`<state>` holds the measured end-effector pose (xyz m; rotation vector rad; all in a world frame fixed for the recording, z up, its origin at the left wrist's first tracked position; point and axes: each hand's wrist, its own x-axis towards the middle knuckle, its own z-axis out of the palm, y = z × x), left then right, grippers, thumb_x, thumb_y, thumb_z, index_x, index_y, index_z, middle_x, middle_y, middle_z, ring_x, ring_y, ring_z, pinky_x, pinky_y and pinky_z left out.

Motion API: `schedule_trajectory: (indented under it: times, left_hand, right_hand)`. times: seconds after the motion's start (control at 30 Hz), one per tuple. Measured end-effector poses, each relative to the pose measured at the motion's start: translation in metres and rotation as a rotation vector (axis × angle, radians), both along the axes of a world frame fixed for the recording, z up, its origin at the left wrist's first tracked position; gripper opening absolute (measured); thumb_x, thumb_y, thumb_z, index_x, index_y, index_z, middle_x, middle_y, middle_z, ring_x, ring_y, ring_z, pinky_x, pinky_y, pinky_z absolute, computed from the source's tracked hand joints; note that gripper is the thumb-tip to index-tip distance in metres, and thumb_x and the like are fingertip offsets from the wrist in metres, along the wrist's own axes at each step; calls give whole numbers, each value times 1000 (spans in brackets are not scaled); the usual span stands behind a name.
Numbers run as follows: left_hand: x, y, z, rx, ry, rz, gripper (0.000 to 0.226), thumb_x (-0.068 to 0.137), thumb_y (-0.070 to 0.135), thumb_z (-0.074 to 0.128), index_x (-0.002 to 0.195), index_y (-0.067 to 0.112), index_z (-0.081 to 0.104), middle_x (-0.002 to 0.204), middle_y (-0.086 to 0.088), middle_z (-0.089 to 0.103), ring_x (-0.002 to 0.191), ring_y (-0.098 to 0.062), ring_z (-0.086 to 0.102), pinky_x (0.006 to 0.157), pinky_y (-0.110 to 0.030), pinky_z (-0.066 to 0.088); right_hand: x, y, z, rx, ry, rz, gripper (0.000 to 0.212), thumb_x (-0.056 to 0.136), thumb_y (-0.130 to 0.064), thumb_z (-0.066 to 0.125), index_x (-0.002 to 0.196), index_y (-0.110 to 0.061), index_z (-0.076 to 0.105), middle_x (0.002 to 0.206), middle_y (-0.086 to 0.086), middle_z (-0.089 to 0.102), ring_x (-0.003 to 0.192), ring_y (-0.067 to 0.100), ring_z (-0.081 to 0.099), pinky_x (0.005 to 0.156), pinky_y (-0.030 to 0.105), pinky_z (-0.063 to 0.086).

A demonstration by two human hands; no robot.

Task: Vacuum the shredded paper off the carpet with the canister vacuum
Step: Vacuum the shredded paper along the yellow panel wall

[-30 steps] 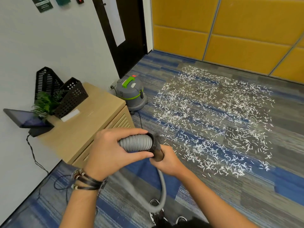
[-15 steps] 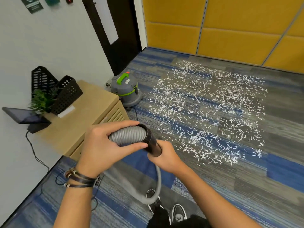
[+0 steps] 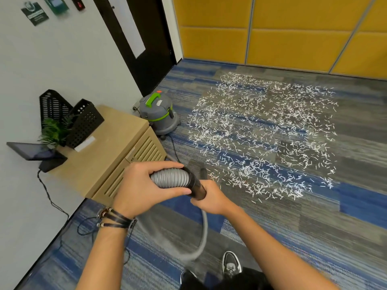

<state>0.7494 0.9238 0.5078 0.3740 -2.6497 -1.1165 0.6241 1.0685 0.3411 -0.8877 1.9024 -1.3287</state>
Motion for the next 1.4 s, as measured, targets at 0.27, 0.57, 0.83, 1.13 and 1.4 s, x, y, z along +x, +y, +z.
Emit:
schedule_trajectory:
  times: [0.27, 0.57, 0.83, 1.13, 1.4]
  left_hand:
    - [21, -1, 28, -40, 184, -23, 54, 61, 62, 93, 107, 37, 82, 102, 27, 78, 96, 2, 74, 89, -20, 57]
    - [43, -15, 16, -15, 98, -92, 54, 62, 63, 90, 110, 40, 81, 106, 26, 77, 101, 2, 74, 93, -38, 61]
    - [81, -15, 12, 54, 130, -203, 55, 60, 60, 93, 110, 38, 80, 104, 22, 79, 98, -2, 75, 90, -34, 61]
    - [108, -22, 16, -110, 315, -95, 54, 71, 58, 90, 116, 29, 81, 111, 17, 78, 100, 1, 74, 88, -35, 62]
    - [101, -25, -8, -144, 188, -98, 55, 69, 69, 84, 115, 39, 79, 107, 27, 76, 98, 9, 70, 88, -32, 61]
  right_hand:
    - [25, 11, 26, -70, 38, -54, 22, 67, 1, 62, 65, -15, 47, 60, -5, 42, 57, 10, 35, 55, 32, 26]
    - [55, 5, 30, 4, 70, -115, 27, 66, -5, 61, 62, -21, 40, 59, -8, 41, 56, 7, 34, 54, 33, 27]
    - [105, 28, 29, 29, 41, -116, 45, 70, 2, 66, 58, -32, 39, 52, -15, 37, 53, 5, 30, 52, 26, 23]
    - [122, 22, 43, -32, 127, -208, 35, 70, 6, 62, 63, -25, 48, 58, -13, 40, 55, 2, 31, 52, 25, 25]
    - [96, -7, 14, 16, 167, -156, 35, 77, 3, 70, 65, -21, 47, 58, -12, 40, 57, 2, 33, 52, 29, 27]
